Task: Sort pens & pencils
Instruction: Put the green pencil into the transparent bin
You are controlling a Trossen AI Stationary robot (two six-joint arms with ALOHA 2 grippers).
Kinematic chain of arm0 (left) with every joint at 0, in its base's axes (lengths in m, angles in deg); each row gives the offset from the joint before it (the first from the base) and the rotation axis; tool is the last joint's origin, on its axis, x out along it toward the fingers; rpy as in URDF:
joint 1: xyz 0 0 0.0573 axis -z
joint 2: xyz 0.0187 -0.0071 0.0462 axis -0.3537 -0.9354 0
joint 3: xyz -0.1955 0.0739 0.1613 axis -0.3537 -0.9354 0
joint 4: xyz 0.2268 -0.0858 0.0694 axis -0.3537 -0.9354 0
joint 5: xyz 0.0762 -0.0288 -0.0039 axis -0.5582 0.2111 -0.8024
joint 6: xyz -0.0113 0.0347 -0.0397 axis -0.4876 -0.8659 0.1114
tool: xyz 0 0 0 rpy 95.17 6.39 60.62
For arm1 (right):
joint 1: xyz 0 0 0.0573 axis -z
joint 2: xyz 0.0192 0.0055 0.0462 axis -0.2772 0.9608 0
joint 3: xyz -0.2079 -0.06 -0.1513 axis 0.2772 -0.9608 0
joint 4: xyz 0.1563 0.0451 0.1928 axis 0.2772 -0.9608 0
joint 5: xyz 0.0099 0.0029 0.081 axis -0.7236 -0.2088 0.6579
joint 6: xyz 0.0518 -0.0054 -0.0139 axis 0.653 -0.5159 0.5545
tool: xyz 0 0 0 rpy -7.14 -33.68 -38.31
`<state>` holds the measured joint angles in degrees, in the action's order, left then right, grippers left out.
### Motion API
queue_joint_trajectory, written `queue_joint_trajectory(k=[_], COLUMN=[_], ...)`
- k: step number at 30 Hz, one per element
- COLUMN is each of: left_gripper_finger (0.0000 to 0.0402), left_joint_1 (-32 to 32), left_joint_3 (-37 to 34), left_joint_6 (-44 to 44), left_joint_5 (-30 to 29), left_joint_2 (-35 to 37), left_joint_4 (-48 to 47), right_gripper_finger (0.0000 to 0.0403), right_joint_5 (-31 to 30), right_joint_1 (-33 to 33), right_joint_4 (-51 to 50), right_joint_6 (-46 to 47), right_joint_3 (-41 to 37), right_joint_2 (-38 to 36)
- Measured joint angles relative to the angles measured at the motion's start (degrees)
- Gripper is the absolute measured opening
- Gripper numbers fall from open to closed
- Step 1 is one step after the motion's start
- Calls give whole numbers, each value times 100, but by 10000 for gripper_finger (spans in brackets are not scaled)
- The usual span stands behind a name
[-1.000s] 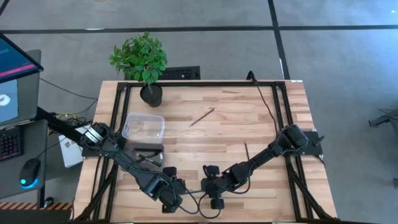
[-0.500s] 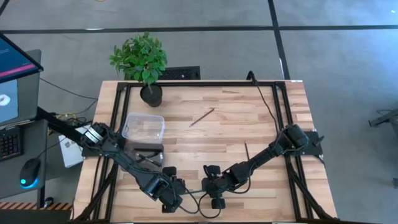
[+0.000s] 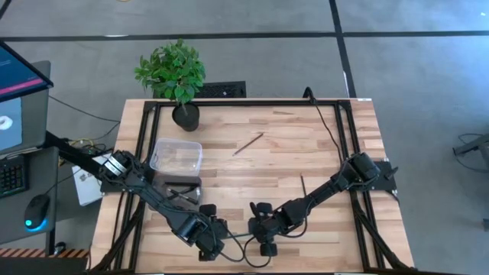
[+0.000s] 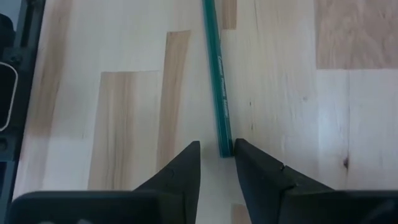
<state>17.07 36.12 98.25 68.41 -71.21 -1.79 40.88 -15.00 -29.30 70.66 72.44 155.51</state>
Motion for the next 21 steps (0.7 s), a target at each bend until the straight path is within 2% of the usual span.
queue_joint_trajectory(k=[21], left_gripper_finger=[197], left_joint_1=[0], left_joint_3=[-2], left_joint_6=[47], left_joint_5=[-4], left_joint_2=[0], left_joint_4=[2], right_gripper_finger=[62], right_joint_5=[-143], right_joint_1=[0], right_joint_4=[-246], right_joint_6=[-63], right_joint_3=[125], right_joint_2=[15])
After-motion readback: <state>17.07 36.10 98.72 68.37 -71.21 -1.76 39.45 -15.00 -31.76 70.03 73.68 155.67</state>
